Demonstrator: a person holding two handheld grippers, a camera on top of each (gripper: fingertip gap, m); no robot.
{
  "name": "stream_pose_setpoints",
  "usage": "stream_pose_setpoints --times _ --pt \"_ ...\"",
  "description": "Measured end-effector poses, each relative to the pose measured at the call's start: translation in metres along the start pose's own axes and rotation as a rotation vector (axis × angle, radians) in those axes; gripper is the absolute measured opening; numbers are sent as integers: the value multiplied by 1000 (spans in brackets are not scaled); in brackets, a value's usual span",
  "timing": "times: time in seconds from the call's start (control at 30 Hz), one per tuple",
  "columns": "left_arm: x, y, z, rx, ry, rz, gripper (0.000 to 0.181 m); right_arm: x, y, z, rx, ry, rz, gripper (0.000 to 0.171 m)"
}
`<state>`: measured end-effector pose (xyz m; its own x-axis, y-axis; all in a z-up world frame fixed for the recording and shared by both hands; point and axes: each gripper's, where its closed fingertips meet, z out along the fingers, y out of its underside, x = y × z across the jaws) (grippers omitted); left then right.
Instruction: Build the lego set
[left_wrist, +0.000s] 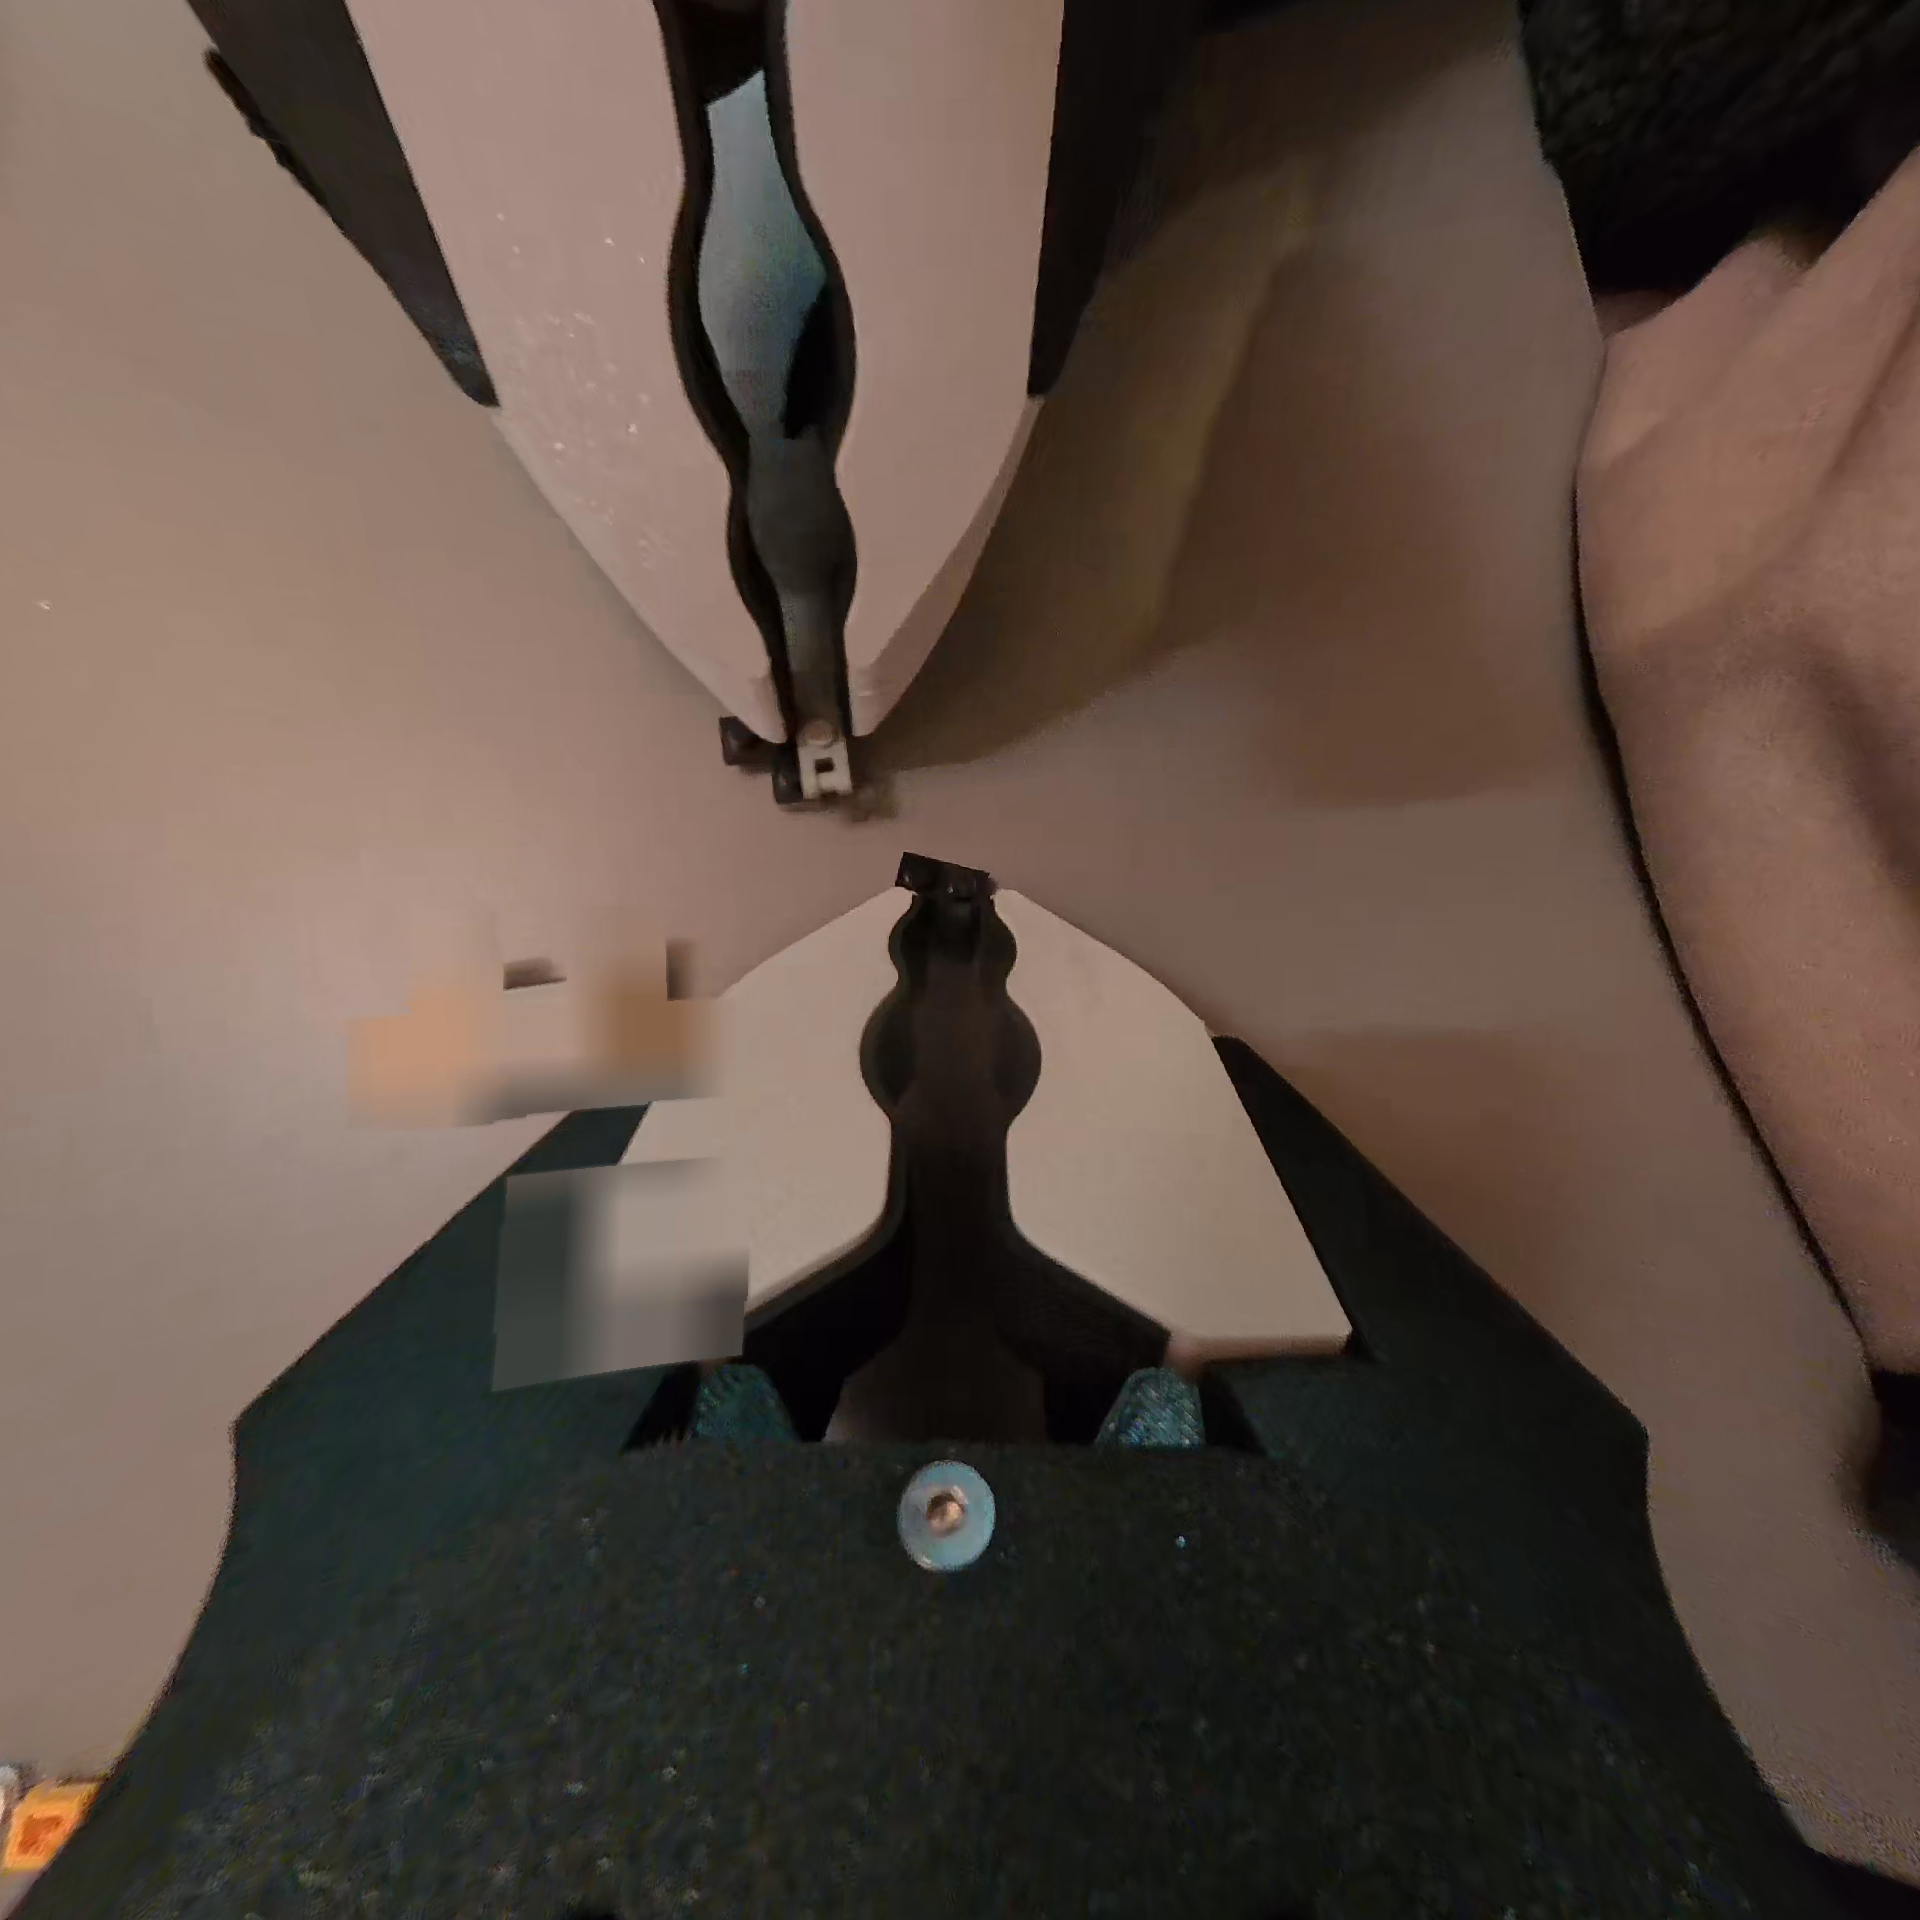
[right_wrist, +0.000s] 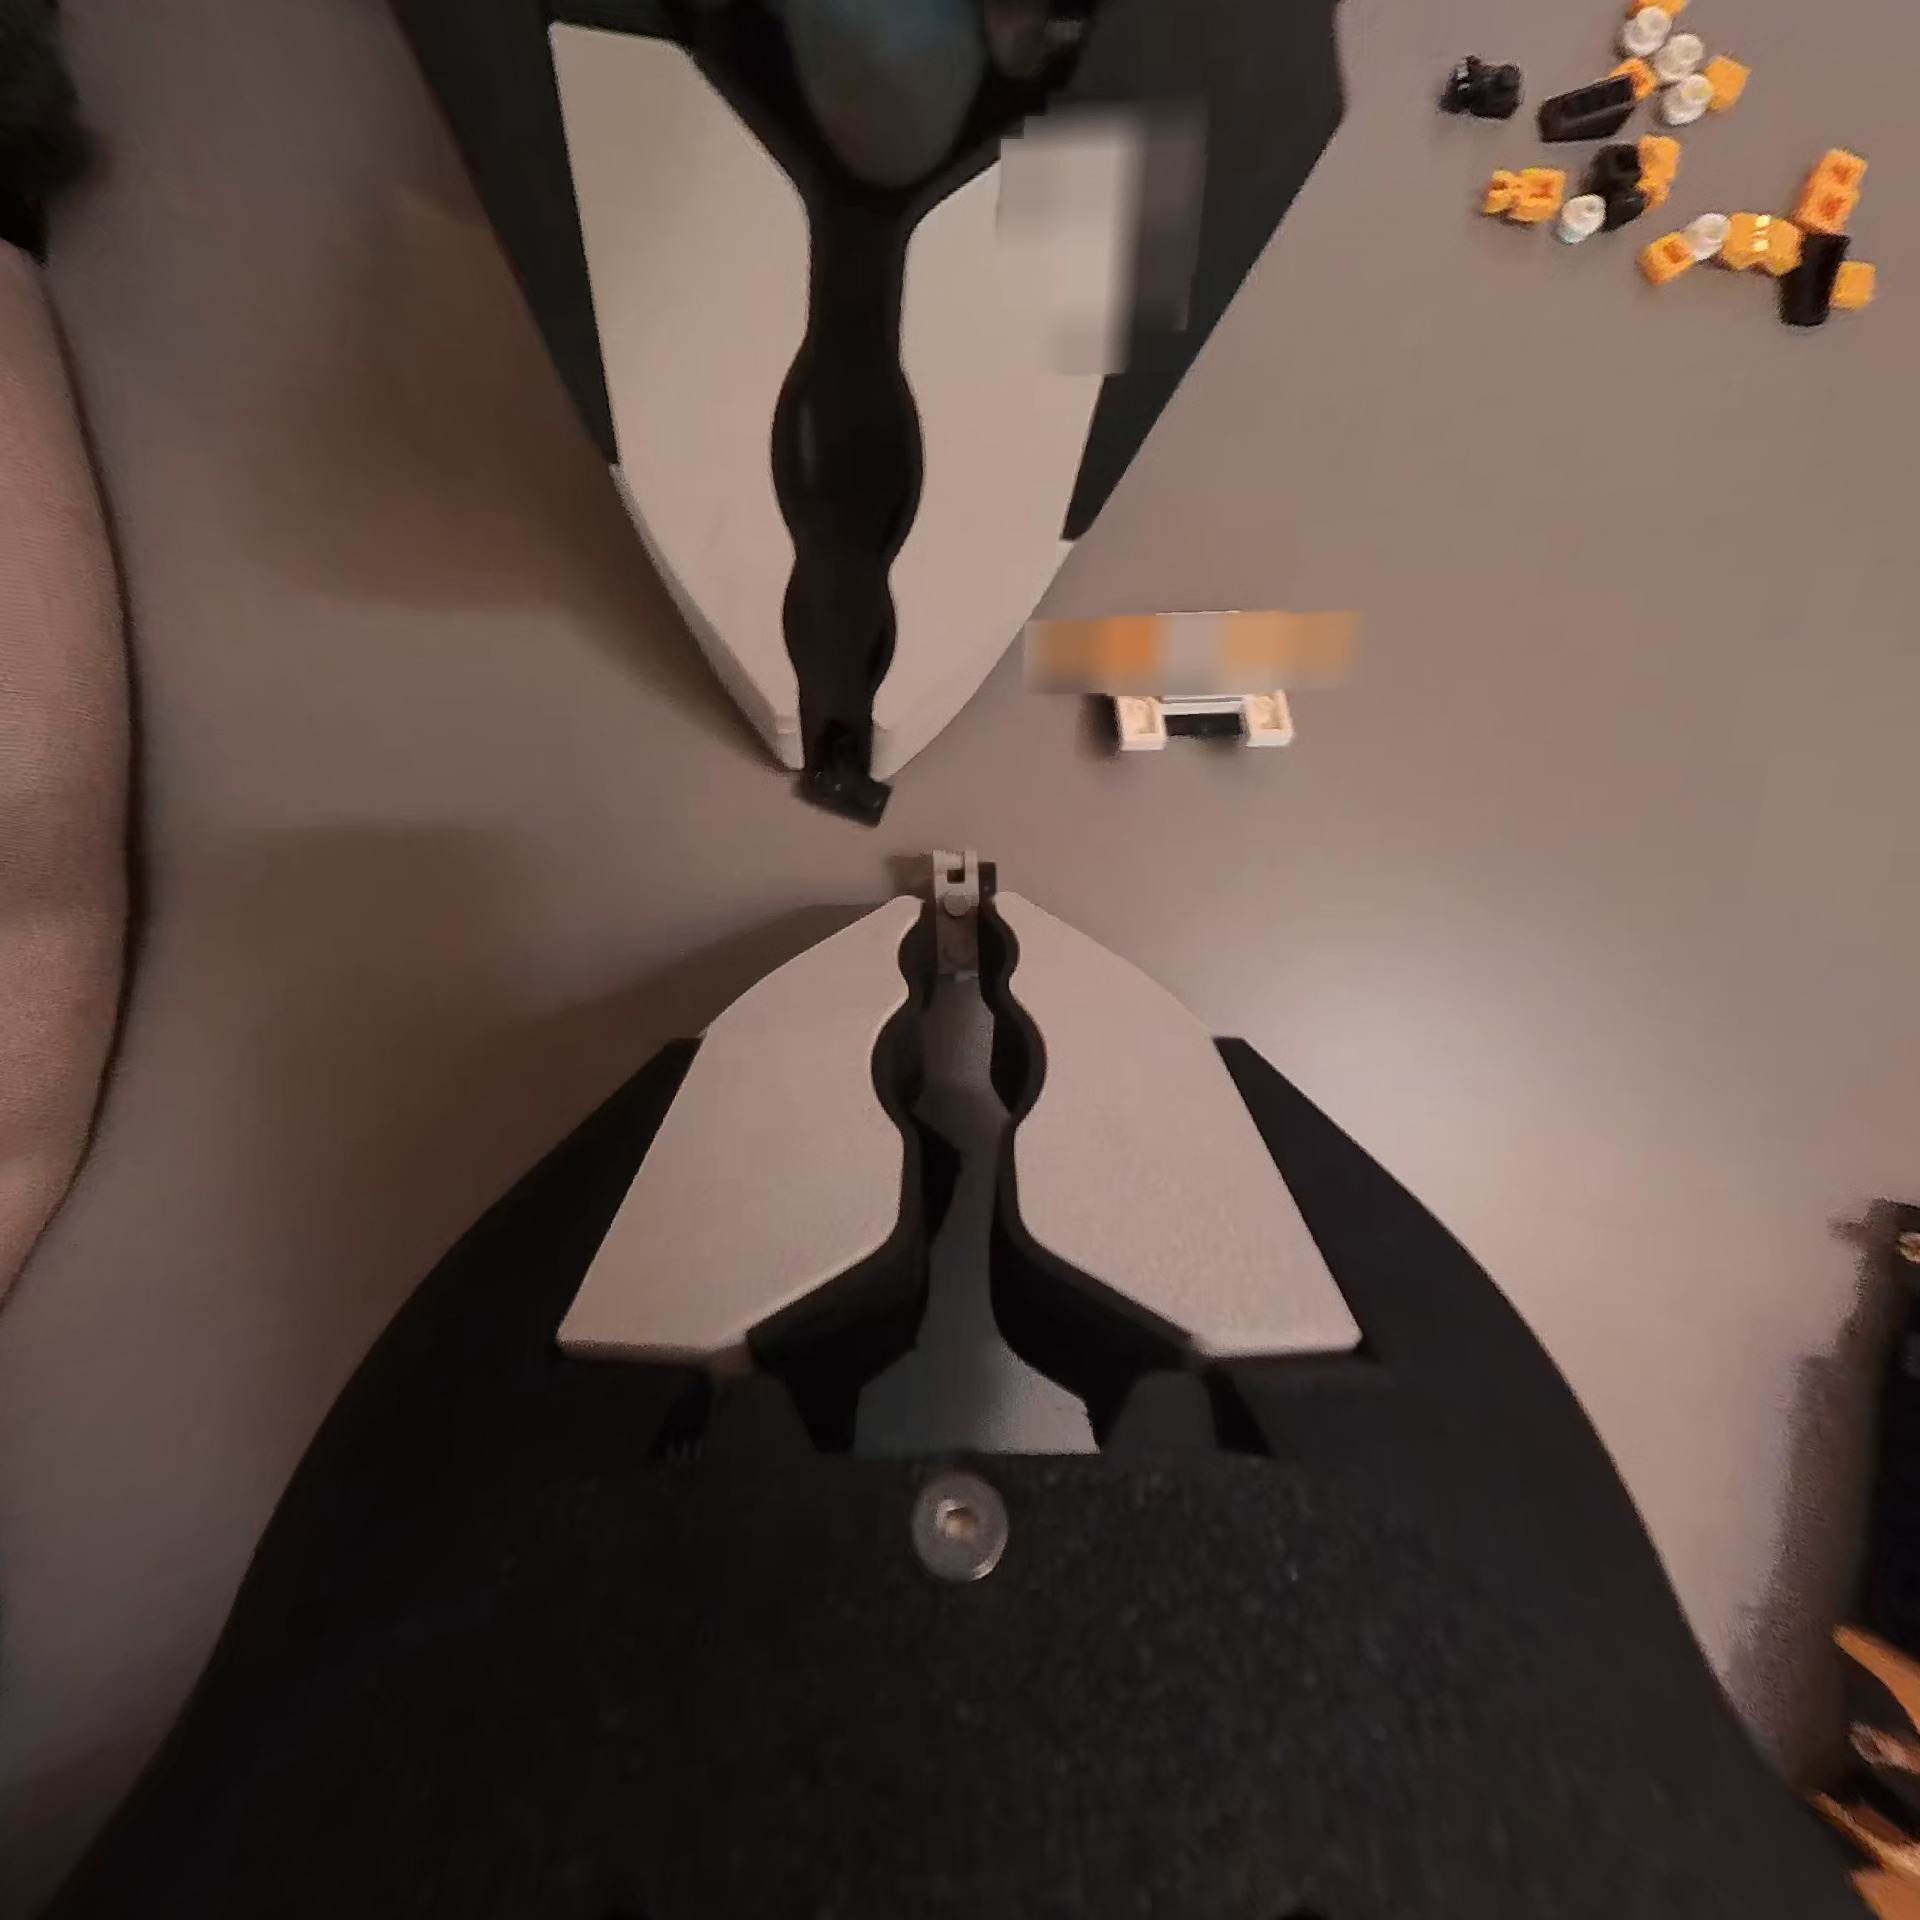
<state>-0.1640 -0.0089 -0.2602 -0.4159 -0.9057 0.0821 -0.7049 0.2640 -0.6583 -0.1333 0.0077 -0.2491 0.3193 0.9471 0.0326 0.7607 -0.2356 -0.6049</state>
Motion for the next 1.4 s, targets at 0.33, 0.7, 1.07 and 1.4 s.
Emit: stream_pose_setpoints --times 0.33,0.7,1.07,1.4 --pt "-13 -14 -25 131 -23 -63 14 -12 -20 5 72 -35 11 7" --pt "-6 -6 -18 59 -28 19 7 -16 -27 11 102 -65 62 8" --pt "2 19 -17 -85 22 48 7 -23 -14 20 -77 -30 65 22" --pt "4 15 -13 -61 25 57 7 -21 -18 17 -32 -56 59 16"
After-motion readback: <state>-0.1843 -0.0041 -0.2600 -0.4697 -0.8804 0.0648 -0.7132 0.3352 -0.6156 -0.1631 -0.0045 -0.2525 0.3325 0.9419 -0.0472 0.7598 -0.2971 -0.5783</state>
